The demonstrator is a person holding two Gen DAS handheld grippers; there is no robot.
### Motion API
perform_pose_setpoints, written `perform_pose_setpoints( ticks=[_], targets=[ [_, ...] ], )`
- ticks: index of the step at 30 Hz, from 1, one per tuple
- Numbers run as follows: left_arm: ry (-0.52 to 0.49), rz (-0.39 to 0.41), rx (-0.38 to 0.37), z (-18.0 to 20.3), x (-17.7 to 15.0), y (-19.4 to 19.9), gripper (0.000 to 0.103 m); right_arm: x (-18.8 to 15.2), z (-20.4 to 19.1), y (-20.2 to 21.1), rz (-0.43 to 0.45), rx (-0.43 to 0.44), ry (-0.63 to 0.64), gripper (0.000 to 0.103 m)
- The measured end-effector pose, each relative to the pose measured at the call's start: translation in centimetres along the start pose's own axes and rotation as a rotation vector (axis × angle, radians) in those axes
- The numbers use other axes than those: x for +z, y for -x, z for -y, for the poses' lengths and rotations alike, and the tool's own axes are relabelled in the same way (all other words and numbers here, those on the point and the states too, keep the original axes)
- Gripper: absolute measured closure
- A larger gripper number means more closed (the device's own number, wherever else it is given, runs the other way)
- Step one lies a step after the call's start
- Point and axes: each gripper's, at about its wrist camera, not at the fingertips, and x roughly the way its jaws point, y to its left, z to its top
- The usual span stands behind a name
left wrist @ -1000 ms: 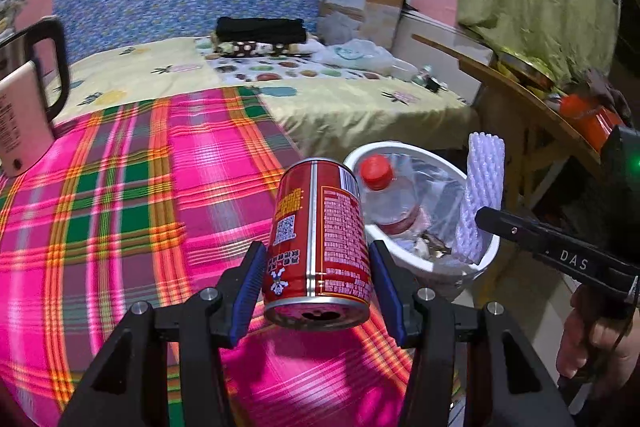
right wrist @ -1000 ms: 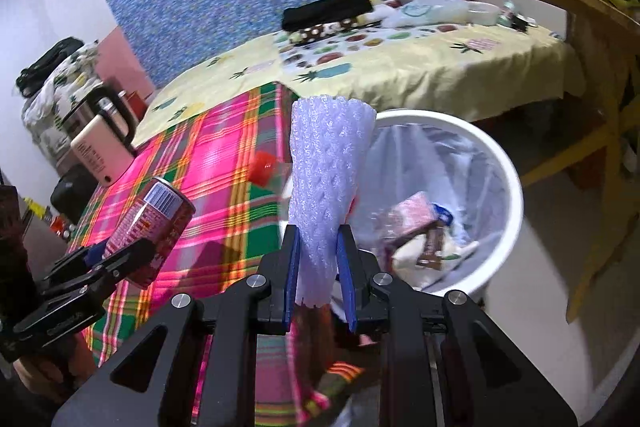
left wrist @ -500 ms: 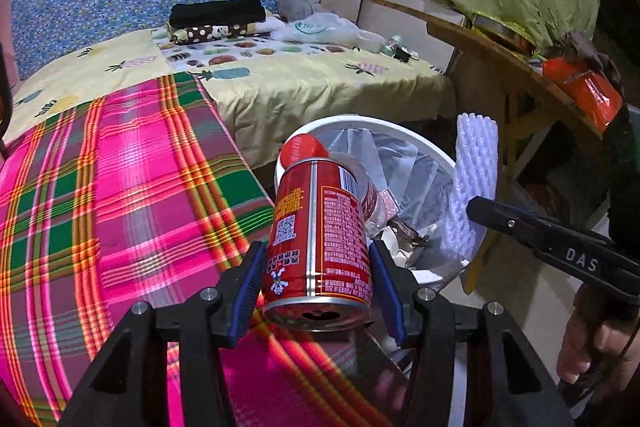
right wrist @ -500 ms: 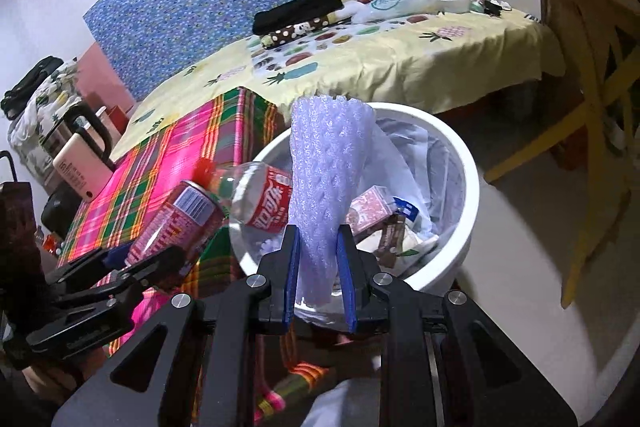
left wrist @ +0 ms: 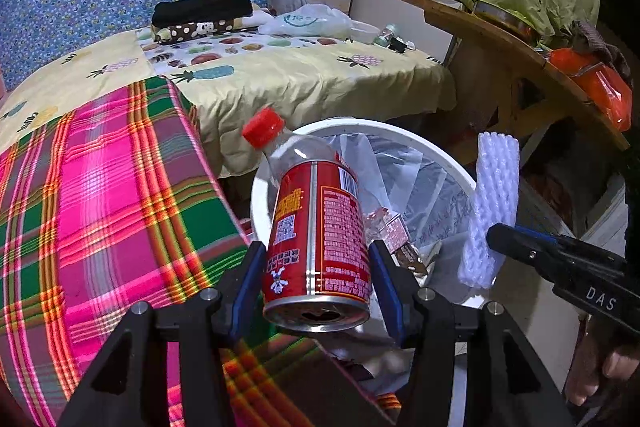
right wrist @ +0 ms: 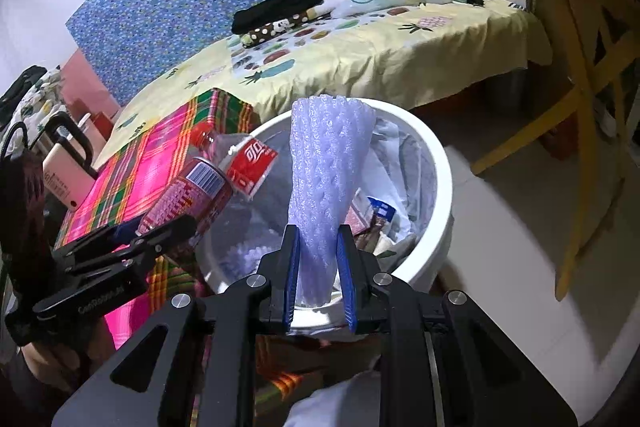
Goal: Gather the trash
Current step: 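Open both tools to drop the can and foam sleeve into the bin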
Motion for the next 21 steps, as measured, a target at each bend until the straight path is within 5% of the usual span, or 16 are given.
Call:
perform_pose_setpoints(
  ticks=[11, 21],
  targets=[
    [0.021, -0.019, -0.078, 0.6, 0.7, -1.3, 0.048, 0.3, 0.4, -0.7, -0.049, -0.034, 0.036, 0.083],
    [0.036, 0.014, -0.092, 0.2, 1.1, -0.3, 0.047, 0.2, 0.3, -0.6, -0.037, -0.035, 0.051, 0.069]
  ],
)
